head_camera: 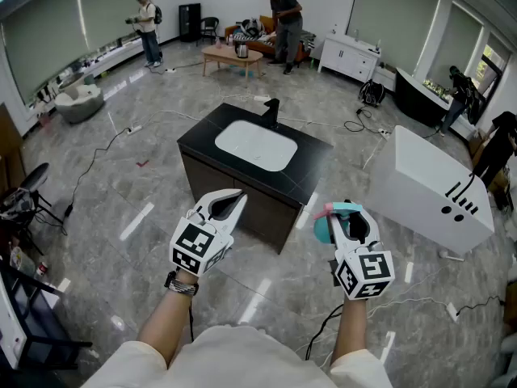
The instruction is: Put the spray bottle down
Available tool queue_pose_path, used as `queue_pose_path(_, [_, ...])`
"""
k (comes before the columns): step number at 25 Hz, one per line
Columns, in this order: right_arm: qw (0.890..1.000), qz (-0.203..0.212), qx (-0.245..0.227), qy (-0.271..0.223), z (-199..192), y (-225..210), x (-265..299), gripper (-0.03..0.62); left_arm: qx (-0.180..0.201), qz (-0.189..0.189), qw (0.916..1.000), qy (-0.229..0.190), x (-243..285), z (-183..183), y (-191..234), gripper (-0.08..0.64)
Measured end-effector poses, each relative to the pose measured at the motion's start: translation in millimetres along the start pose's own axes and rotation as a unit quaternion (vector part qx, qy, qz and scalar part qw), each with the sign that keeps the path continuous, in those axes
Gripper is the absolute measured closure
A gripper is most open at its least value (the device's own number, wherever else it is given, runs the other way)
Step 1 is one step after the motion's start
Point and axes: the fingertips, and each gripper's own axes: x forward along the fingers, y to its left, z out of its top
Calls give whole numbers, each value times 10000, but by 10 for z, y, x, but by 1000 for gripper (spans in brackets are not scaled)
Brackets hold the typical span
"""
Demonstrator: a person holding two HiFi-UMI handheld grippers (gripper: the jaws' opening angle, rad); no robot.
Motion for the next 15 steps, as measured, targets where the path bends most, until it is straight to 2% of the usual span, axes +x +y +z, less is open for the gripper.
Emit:
queue_pose_path(5, [9999,67,101,-122,7,-6,-43,434,13,-23,10000,14,0,-5,-62,560])
queue_pose_path(15, [9997,143,168,-40,-146,-168,-86,434,-54,-24,9999,-94,72,-35,-229,558])
